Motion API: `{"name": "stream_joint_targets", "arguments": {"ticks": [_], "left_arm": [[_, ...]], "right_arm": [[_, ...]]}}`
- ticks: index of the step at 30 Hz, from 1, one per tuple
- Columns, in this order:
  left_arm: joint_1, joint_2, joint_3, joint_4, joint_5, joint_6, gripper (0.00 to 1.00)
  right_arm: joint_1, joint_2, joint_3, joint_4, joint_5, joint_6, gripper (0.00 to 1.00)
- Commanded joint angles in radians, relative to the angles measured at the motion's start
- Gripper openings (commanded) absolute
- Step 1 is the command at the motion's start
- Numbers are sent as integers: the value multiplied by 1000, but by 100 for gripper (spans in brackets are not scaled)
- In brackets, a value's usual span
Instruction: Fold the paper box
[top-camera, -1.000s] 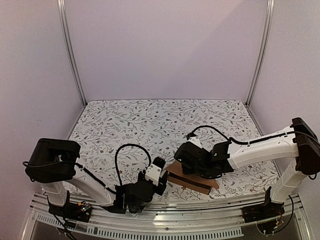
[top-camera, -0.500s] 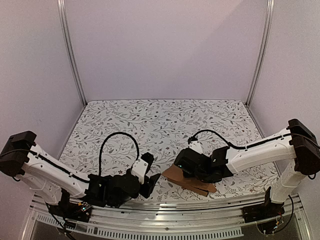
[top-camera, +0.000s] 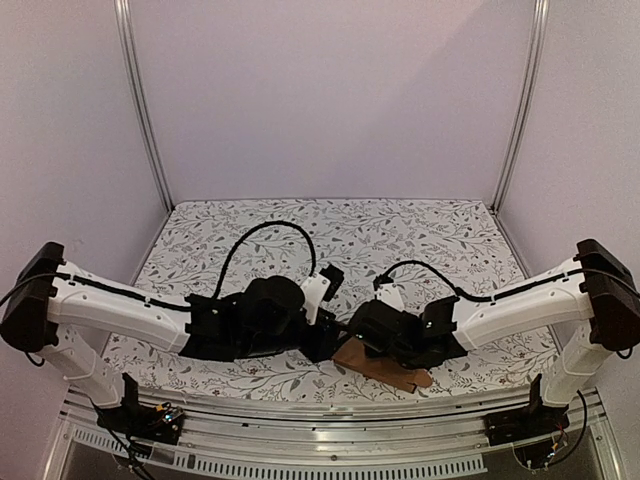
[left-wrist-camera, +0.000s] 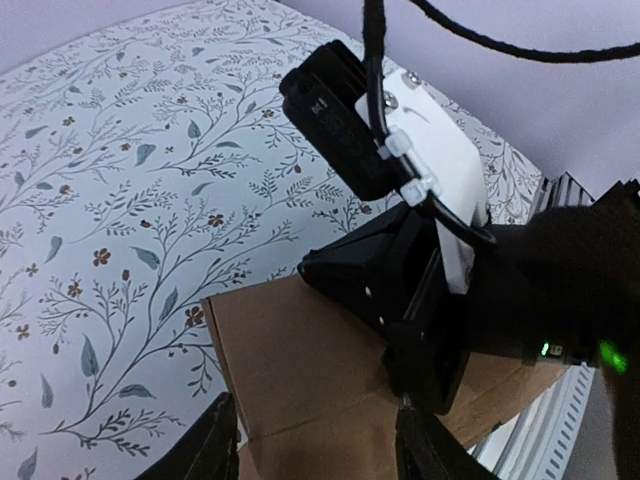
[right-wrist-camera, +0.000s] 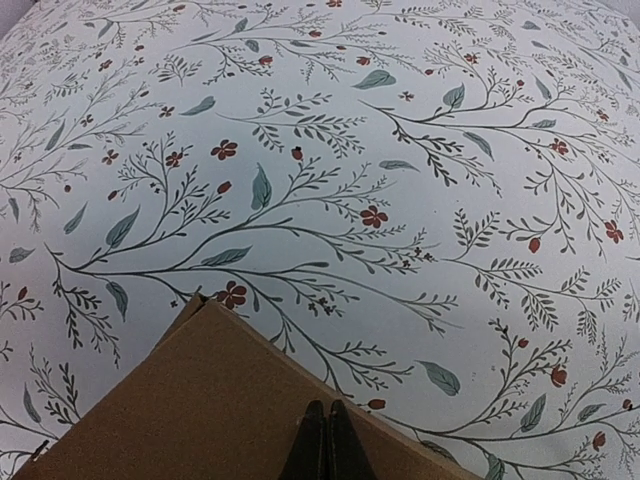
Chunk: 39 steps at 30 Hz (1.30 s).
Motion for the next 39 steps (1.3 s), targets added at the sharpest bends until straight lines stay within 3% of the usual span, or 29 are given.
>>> {"name": "stream_joint_targets", "arguments": {"ticks": [1, 6, 14, 26, 33, 39], "left_arm": [[104, 113, 98, -117, 279, 21, 52], [166, 216, 214, -254, 349, 55, 52], [239, 292, 278, -347, 402, 55, 52], [248, 336, 272, -373, 487, 30, 51], [248, 337, 272, -370, 486, 21, 51], [248, 338, 279, -363, 497, 19, 51]], "right_arm": [[9, -38, -26, -25, 4, -32, 0], [10, -69, -30, -27, 6, -52, 0], [11, -108, -41, -28, 6, -72, 0], [11, -213, -36, -99, 15, -88, 1], [11, -365, -59, -263, -36, -14, 19], [7, -489, -107, -356, -123, 78, 47]]}}
